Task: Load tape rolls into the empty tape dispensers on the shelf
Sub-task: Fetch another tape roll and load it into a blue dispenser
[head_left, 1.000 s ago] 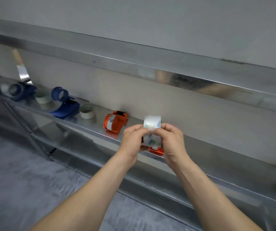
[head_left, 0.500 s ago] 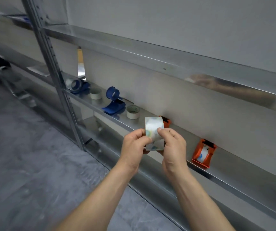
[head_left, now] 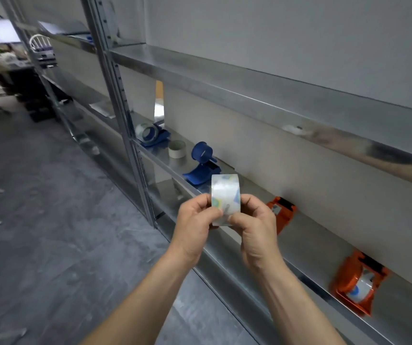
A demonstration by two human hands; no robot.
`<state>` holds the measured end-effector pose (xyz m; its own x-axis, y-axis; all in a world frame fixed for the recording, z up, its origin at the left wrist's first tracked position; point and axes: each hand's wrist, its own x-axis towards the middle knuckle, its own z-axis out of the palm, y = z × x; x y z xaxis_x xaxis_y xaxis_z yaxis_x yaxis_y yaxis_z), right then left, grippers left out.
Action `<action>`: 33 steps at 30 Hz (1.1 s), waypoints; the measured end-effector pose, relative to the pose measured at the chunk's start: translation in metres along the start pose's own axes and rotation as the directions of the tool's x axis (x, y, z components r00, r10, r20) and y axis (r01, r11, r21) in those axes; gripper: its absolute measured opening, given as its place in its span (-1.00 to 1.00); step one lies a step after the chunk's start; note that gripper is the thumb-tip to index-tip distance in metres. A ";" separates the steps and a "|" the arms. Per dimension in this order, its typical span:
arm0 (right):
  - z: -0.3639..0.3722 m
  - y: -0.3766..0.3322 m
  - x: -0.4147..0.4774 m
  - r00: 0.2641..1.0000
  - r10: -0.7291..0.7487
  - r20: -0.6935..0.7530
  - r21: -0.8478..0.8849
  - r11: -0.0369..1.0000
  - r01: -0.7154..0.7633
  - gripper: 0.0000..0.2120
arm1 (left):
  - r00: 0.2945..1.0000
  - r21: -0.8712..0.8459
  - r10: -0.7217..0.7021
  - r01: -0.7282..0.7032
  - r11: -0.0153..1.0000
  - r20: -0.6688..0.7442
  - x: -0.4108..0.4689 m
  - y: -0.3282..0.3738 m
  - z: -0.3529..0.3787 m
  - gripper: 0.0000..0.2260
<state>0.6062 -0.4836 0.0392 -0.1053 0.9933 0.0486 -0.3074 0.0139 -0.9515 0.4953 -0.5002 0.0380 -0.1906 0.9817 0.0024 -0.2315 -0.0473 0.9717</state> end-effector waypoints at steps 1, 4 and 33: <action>0.001 0.001 0.008 1.000 0.004 0.015 0.000 1.000 -0.004 -0.67 | 1.000 -0.005 0.002 -0.002 1.000 -0.013 0.007 0.000 -0.001 -0.79; 0.005 0.005 0.029 0.998 0.008 0.057 -0.017 1.000 -0.007 -0.65 | 0.999 -0.009 0.011 -0.012 1.000 -0.048 0.023 0.001 -0.006 -0.78; 0.169 0.106 0.173 0.878 0.111 -0.465 -0.146 0.969 -0.200 -0.79 | 0.874 0.309 -0.272 0.149 0.939 0.403 0.234 -0.007 -0.180 -0.60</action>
<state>0.3956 -0.3300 -0.0022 0.3133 0.9274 -0.2044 -0.1387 -0.1683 -0.9759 0.2805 -0.3037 -0.0111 0.2807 0.9452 -0.1667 0.0493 0.1593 0.9860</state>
